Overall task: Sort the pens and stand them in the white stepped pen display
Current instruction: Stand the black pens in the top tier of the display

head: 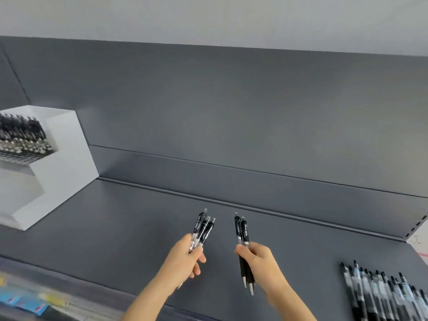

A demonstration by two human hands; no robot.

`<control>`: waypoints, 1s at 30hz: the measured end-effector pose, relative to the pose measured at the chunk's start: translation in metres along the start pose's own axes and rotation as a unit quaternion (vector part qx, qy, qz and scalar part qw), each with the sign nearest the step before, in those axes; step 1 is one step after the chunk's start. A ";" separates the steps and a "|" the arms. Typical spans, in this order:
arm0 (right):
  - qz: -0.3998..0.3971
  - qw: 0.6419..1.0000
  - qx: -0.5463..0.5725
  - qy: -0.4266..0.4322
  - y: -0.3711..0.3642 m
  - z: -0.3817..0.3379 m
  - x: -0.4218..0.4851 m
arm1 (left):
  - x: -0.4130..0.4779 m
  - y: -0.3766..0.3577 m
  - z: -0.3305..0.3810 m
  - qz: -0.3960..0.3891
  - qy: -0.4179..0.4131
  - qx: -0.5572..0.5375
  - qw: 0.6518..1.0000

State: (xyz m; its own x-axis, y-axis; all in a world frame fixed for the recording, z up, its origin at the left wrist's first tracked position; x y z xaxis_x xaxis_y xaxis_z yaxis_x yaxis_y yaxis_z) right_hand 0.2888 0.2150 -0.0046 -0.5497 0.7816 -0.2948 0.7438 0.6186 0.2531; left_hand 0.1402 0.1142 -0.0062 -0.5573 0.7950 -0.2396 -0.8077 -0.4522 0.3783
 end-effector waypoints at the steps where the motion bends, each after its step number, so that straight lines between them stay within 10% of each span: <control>1: -0.009 1.000 -0.008 0.005 -0.017 -0.007 -0.001 | -0.005 0.017 -0.008 0.014 0.003 -0.013 1.000; 15: -0.130 0.990 -0.007 0.054 -0.283 -0.105 -0.054 | -0.085 0.276 -0.108 0.119 0.004 -0.160 0.980; 30: -0.164 0.982 0.007 0.091 -0.416 -0.174 -0.007 | -0.057 0.387 -0.129 0.133 -0.003 -0.249 0.959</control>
State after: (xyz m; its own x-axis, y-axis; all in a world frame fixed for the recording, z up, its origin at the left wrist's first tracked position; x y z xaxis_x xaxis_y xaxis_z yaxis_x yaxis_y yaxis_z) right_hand -0.0830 -0.0337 0.0520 -0.8186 0.5427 -0.1883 0.5200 0.8393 0.1583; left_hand -0.1657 -0.1578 0.0384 -0.7569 0.6257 -0.1887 -0.6291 -0.7758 -0.0489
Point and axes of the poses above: each hand's wrist, its own x-axis towards the middle knuckle, its own y-axis out of the back of the hand, z = x × y, the point moved 7 cm from there along x, towards the middle knuckle, and after that the axes turned 1 degree about z, right-handed, at the moved point
